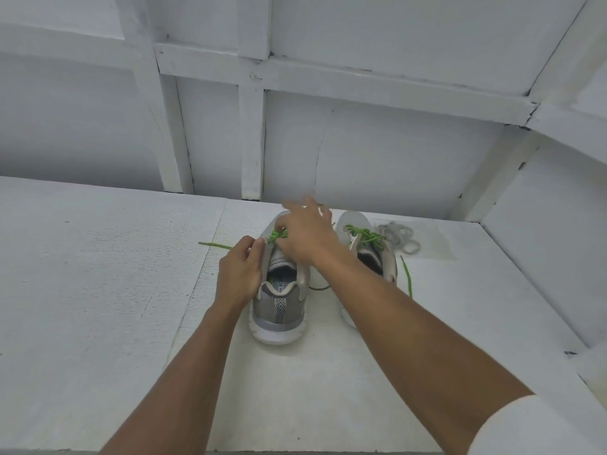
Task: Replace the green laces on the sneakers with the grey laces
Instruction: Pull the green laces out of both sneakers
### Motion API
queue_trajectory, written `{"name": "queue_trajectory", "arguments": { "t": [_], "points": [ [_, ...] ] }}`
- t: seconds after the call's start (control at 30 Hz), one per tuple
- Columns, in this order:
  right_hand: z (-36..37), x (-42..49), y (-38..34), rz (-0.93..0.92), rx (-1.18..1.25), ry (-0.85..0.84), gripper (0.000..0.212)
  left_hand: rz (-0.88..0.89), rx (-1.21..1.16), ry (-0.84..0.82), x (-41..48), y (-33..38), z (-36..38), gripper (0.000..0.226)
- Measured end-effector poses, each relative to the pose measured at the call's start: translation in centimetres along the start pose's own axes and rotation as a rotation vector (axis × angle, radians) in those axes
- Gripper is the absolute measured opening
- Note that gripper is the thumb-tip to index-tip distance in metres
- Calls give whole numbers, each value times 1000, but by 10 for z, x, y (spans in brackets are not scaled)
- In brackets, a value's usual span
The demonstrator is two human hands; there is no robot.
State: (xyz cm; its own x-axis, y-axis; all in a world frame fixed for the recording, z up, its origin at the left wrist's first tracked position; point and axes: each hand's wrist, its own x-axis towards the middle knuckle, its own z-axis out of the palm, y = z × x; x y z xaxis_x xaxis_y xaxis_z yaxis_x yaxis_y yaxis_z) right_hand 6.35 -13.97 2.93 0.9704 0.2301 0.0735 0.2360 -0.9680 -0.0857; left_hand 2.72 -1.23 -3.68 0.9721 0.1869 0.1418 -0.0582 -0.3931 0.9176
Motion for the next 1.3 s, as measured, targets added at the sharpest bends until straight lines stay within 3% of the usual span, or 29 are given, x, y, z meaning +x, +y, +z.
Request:
{"name": "queue_trajectory", "arguments": {
  "t": [0.13,0.37,0.47,0.53,0.67,1.3],
  "points": [
    [1,2,2,32,12,99,10,4,-3,0,1,-2,0,37],
    [-42,11,42,228,170,341,17,10,2,-5,2,-3,0,38],
    [-40,7,38,200,3,272,31,1,0,-1,1,-2,0,36],
    [-30,4,26,96,41,166,46,2,-6,1,0,-2,0,36],
    [-9,1,-2,-28,-34,17,22,-3,-5,3,1,-2,0,36],
    [-38,3,40,126,22,198,25,-1,-15,-10,0,-1,0,36]
  ]
}}
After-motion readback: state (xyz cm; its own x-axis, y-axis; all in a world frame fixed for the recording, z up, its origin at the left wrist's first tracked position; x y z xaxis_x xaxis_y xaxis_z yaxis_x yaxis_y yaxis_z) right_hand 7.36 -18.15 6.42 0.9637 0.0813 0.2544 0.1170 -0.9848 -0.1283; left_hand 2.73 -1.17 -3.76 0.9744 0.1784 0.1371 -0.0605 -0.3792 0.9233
